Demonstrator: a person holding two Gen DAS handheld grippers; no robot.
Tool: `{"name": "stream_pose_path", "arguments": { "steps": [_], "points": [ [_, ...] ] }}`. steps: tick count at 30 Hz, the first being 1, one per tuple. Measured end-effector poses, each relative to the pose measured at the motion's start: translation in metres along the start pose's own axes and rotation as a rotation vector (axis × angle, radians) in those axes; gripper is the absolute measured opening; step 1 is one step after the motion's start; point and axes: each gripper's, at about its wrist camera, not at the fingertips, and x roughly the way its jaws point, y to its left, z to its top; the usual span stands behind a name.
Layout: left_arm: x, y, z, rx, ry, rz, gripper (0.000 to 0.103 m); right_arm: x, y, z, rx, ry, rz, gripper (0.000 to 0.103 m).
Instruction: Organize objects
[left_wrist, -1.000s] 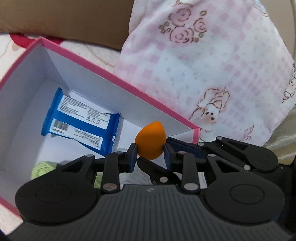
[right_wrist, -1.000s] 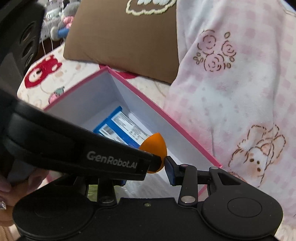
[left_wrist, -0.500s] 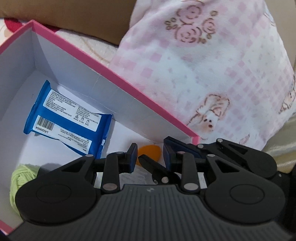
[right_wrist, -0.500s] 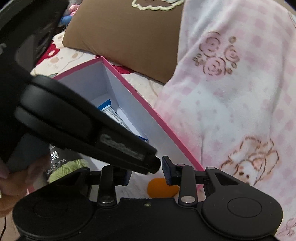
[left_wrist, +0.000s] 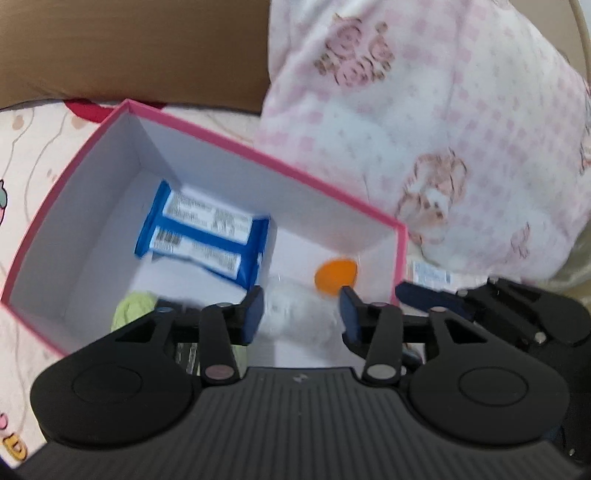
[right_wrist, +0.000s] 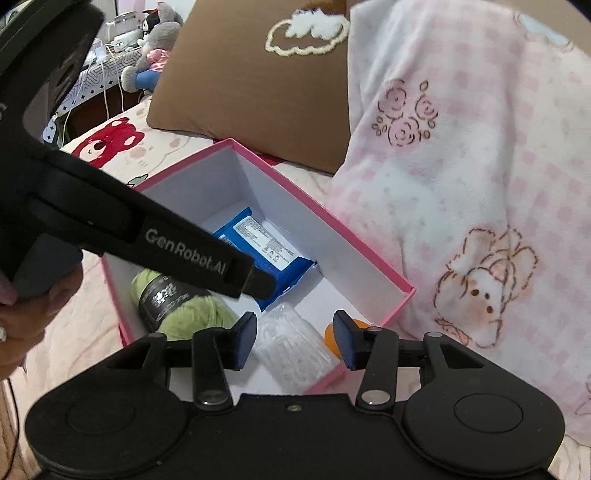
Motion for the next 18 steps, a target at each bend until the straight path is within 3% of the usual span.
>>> {"name": "stream_pose_path", "arguments": {
  "steps": [5, 8, 12, 18],
  "points": [
    [-0.030, -0.016, -0.017, 0.157, 0.005, 0.136, 0.059, -0.026, 0.014, -0.012, -0.002, -0.056, 0.036, 0.057],
    [-0.054, -0.015, -0.023, 0.170, 0.011, 0.137, 0.063, -0.042, 0.023, -0.017, -0.008, -0.095, 0.044, 0.058],
    [-0.087, -0.016, -0.027, 0.188, -0.041, 0.145, 0.068, -0.066, 0.037, -0.022, -0.023, -0.136, 0.077, 0.078],
    [-0.113, -0.016, -0.037, 0.182, -0.053, 0.133, 0.070, -0.081, 0.051, -0.026, -0.075, -0.137, 0.075, 0.082]
  ]
}}
